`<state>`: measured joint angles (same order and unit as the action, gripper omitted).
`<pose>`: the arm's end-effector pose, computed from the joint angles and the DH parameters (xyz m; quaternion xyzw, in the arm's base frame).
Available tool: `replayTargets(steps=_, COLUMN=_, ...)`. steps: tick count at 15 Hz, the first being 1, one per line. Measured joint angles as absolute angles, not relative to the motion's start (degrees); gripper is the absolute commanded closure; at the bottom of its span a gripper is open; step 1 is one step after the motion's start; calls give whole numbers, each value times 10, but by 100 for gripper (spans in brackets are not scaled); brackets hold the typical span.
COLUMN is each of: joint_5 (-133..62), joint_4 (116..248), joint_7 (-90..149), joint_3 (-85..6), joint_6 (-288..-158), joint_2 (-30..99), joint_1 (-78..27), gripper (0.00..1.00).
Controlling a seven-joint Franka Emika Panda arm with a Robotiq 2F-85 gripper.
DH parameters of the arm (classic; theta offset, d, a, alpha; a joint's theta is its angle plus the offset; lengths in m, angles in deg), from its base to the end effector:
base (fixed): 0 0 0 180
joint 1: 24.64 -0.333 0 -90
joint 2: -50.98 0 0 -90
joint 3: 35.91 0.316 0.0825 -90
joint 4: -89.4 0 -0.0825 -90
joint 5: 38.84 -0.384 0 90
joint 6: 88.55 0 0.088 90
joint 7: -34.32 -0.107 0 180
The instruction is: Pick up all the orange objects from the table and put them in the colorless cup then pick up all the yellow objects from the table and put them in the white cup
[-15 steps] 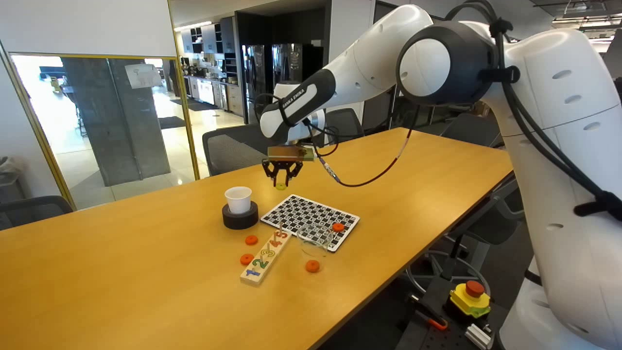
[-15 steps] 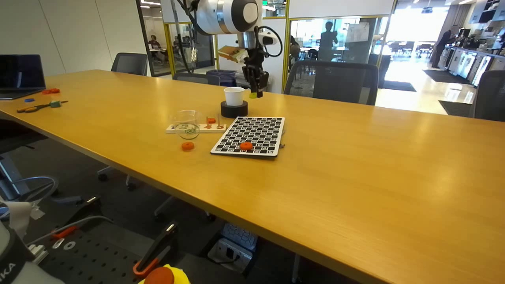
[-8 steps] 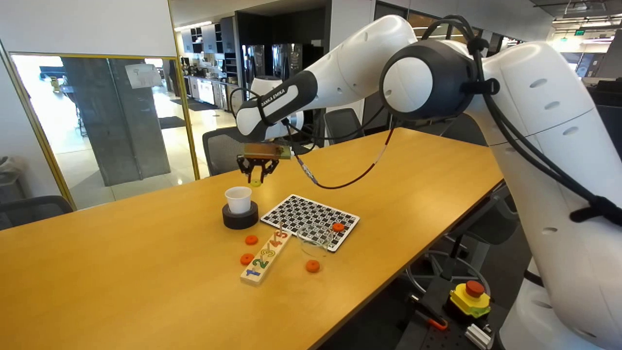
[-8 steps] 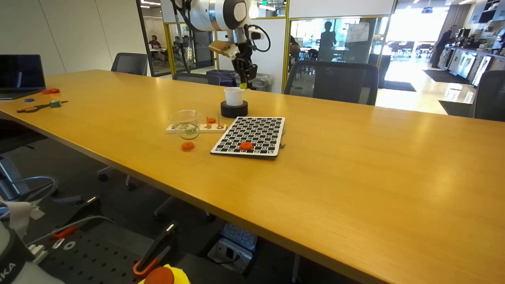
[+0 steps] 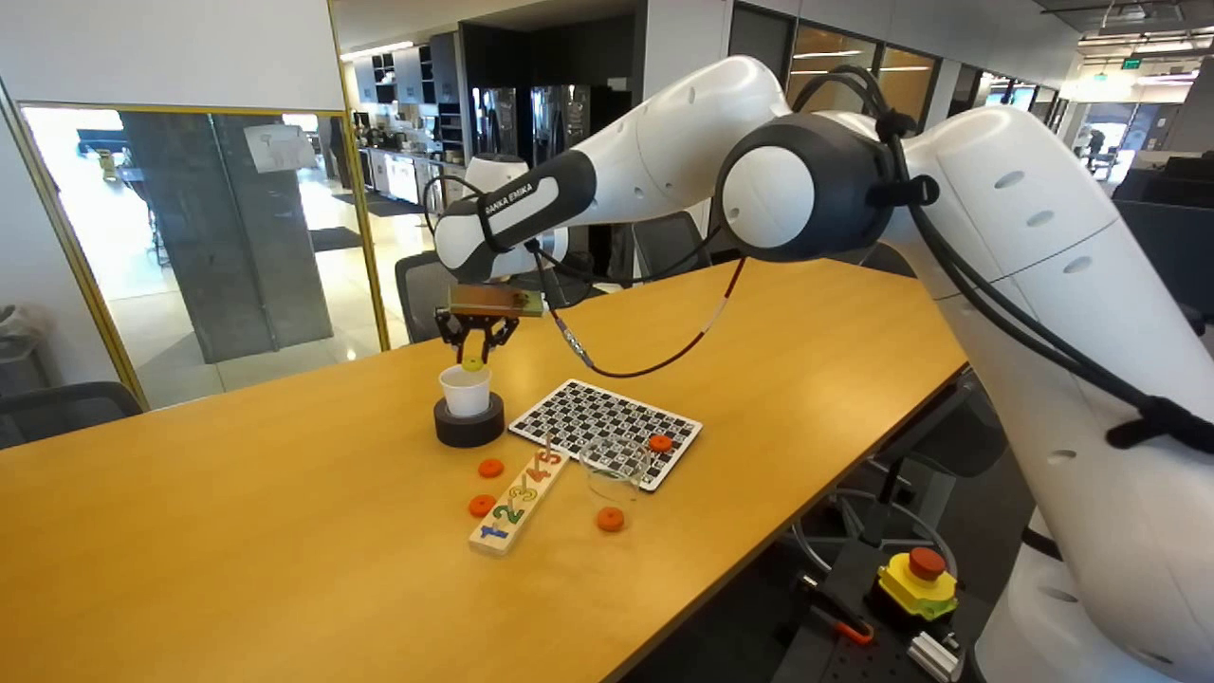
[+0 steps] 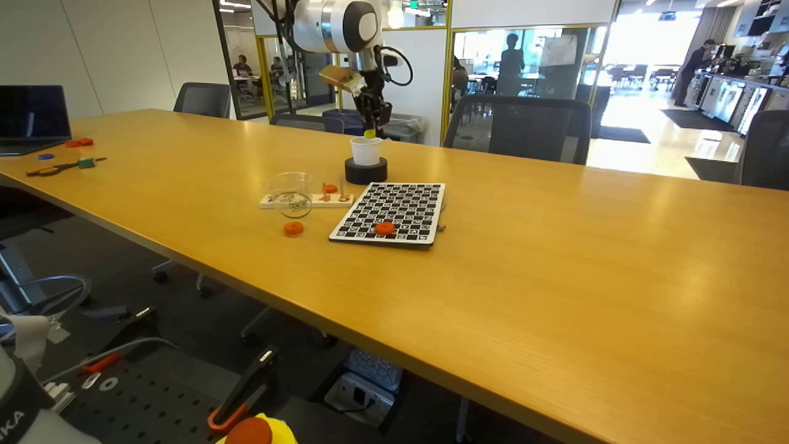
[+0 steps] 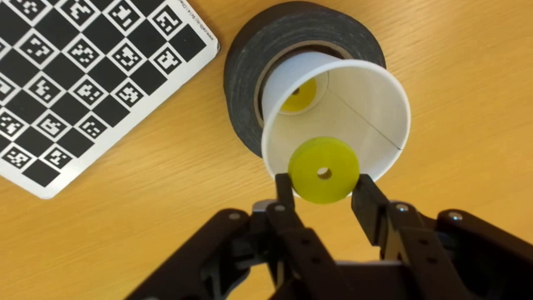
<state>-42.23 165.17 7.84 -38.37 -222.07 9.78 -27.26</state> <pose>0.7646 0.0114 0.3386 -0.9612 0.2348 -0.1379 0.0439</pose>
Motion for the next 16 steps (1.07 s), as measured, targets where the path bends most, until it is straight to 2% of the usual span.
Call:
replayTargets(steps=1, joint_5=-425, joint_4=1645, joint_7=81, joint_3=-382, joint_6=-2217, joint_2=94, joint_1=-273, gripper=36)
replayTargets(steps=3, joint_5=-428, joint_4=1636, joint_7=85, joint_3=-380, joint_6=-2209, joint_2=87, joint_1=-273, gripper=26)
replayTargets(steps=6, joint_5=-432, joint_4=1630, joint_7=92, joint_3=-377, joint_6=-2193, joint_2=82, joint_1=-273, gripper=4)
replayTargets(steps=7, joint_5=-432, joint_4=1630, joint_7=94, joint_3=-376, joint_6=-2189, joint_2=83, joint_1=-273, gripper=0)
replayTargets(steps=16, joint_5=-434, joint_4=1714, joint_7=133, joint_3=-351, joint_6=-2146, joint_2=152, joint_1=-292, gripper=0)
